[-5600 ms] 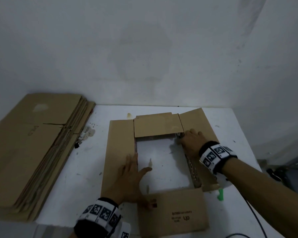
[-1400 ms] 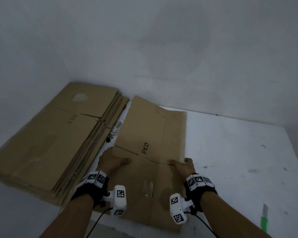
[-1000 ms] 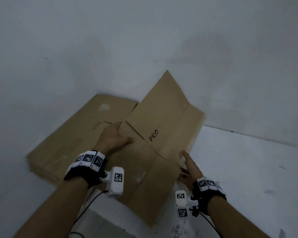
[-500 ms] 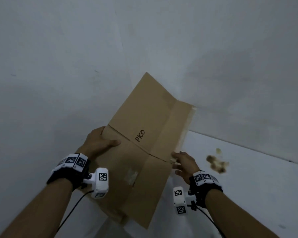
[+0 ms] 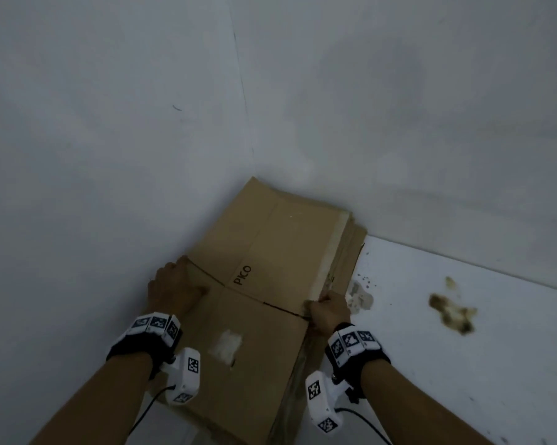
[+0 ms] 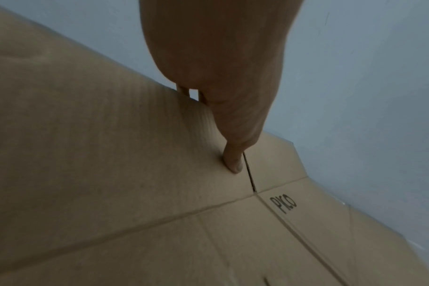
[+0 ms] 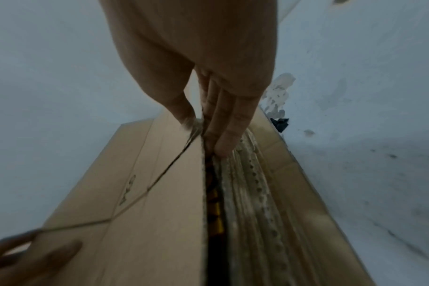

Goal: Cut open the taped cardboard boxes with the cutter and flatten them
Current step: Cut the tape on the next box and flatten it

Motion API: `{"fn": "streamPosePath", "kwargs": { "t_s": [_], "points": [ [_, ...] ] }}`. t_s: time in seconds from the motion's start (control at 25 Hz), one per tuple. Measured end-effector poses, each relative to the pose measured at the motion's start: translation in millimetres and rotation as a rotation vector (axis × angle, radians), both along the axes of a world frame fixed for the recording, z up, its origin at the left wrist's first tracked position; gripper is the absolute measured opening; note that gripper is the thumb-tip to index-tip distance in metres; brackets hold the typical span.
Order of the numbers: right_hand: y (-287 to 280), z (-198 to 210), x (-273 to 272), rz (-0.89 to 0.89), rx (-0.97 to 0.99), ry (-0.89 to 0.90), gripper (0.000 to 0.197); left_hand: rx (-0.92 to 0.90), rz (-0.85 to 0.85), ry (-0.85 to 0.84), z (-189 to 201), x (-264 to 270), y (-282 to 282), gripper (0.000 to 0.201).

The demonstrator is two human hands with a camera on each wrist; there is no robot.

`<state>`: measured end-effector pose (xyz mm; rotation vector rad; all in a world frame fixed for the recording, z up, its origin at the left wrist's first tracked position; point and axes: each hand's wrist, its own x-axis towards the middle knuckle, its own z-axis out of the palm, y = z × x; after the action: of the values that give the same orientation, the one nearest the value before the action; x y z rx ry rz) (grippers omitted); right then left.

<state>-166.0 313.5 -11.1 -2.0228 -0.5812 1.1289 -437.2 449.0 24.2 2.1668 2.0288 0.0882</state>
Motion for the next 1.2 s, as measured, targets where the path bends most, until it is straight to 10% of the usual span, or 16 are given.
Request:
{"fn": "streamPosePath", "kwargs": {
  "t_s": [0.12,0.28,0.68,1.2],
  "points": [
    [1.9,3.4,-8.2,0.082,-0.015,-0.163,0.012,0.017,-0.026,0.025,-12.3,-0.1,14.3,0.073],
    [14.5,-5.2,-8.6,0.156,0.011,-0.250,0.063,-0.081,-0.047,-0.015,-20.3,5.7,18.5,0.063],
    [-24.5,15.3,47.7,0.160,0.081,-0.275,0.012,-0.101,-0.146,-0.186,-3.1,79.5,-15.1,0.032],
    [-325.8,31.8,296.5,-0.053,-0.083,-0.358,0.023,-0.211,-0.474,-0.410,29.3,341.9,-238.6,0.024]
  ]
}}
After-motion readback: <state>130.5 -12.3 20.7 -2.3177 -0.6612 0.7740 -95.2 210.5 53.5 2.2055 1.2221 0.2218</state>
